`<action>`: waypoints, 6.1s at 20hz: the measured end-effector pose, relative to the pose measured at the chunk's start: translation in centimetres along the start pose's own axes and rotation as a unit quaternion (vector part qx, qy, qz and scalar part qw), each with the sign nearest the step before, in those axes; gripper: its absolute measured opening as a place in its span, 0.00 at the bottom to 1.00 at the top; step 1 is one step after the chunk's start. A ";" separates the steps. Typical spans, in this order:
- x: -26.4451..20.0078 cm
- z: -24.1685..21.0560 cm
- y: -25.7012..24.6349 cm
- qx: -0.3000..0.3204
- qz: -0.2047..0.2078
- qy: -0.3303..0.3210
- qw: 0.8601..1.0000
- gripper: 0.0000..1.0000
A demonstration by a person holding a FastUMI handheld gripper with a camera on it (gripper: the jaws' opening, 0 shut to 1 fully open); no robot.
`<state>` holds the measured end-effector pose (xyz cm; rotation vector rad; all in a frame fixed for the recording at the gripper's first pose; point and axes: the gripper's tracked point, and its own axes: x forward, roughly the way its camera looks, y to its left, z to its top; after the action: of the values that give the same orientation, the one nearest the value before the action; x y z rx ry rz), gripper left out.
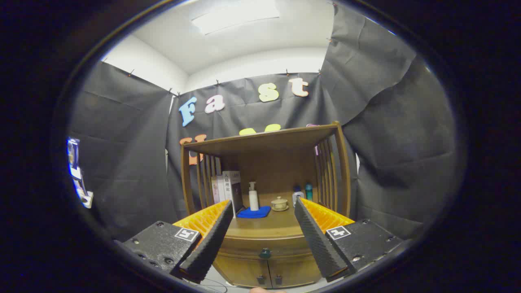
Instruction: Pull open the drawer, take out the items inside it, and place them on the countertop above the cabinet.
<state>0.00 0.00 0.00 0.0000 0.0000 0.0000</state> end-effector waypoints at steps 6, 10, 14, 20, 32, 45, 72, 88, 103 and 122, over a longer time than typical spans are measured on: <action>0.3 -0.6 0.2 0.003 0.004 0.005 1.000 0.99; 0.9 -1.5 -0.2 0.001 0.000 0.008 1.000 0.99; 1.8 -3.1 -0.2 0.001 0.002 0.017 1.000 0.99; 3.9 -6.8 -0.5 0.012 -0.005 0.031 0.999 0.99; 11.3 -22.3 -0.5 -0.008 -0.019 0.135 0.991 0.97; 15.7 -30.8 -2.6 0.012 -0.045 0.167 0.985 0.67; 11.2 -31.4 -2.1 0.009 -0.059 0.184 0.981 0.36; -1.5 -30.9 -0.4 0.005 -0.045 0.190 0.981 0.36; -4.7 -25.5 1.7 0.016 0.011 0.277 0.961 0.72; 4.9 -26.2 0.6 0.031 -0.031 0.579 0.814 0.85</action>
<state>4.86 0.64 -26.15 0.0653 1.2360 -0.0669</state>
